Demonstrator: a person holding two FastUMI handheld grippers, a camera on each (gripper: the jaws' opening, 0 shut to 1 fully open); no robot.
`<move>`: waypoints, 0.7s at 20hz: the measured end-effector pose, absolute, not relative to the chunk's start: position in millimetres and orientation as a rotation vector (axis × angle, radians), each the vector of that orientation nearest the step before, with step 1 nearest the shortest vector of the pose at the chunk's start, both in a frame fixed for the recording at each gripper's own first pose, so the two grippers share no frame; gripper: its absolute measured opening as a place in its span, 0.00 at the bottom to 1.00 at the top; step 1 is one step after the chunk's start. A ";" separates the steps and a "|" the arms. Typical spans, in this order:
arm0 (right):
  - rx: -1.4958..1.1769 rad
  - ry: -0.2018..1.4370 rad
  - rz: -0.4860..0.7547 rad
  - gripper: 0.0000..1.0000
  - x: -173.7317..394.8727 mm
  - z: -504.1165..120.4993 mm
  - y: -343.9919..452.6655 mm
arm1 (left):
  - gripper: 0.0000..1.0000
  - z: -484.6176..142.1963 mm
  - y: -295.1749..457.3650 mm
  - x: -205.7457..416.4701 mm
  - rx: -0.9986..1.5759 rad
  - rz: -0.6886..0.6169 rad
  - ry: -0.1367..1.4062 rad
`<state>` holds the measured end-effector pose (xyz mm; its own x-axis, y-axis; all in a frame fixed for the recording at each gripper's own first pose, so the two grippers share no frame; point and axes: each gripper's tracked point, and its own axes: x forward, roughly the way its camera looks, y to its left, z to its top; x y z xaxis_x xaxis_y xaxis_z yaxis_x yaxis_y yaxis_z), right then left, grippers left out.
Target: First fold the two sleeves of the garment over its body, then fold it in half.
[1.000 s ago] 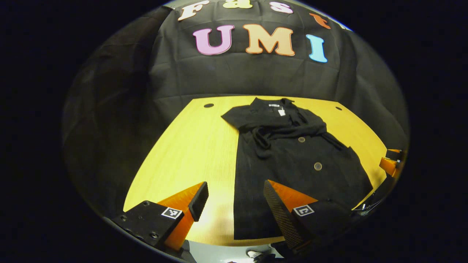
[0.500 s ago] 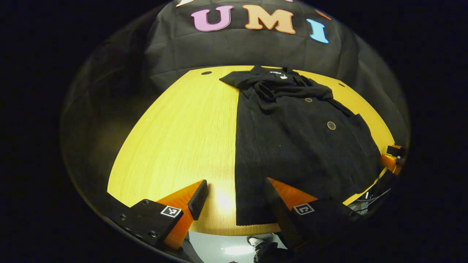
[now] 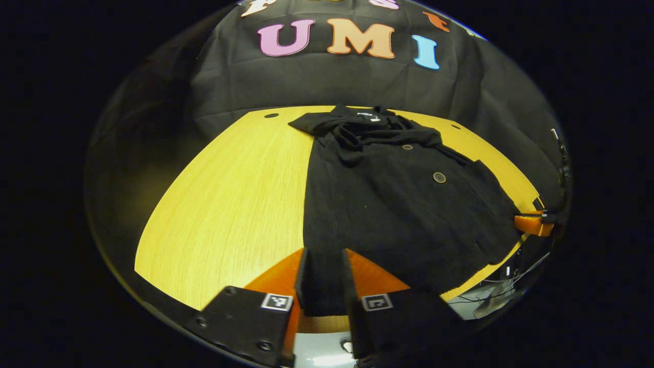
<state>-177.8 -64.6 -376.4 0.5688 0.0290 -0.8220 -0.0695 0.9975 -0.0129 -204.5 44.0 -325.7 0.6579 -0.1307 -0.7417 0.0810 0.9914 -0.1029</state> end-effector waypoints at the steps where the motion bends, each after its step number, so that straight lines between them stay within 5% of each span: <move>1: -0.060 0.956 0.051 0.14 -178.7 -375.2 -64.7 | 0.26 -325.0 40.5 -203.5 -0.090 -0.131 0.827; 2: -0.082 0.950 0.046 0.11 -178.5 -375.2 -65.8 | 0.07 -325.5 40.1 -202.8 -0.127 -0.134 0.810; 4: -0.104 0.951 0.035 0.08 -180.0 -374.6 -64.3 | 0.00 -325.7 38.5 -203.1 -0.200 -0.145 0.799; 14: -0.104 0.844 0.078 0.03 -157.2 -325.8 -66.3 | 0.00 -310.7 39.5 -200.7 -0.272 -0.101 0.851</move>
<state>-157.2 -66.3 -325.8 0.6620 0.0273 -0.7490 -0.1098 0.9921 -0.0609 -200.7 39.5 -310.7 0.6571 -0.1963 -0.7278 -0.0200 0.9606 -0.2771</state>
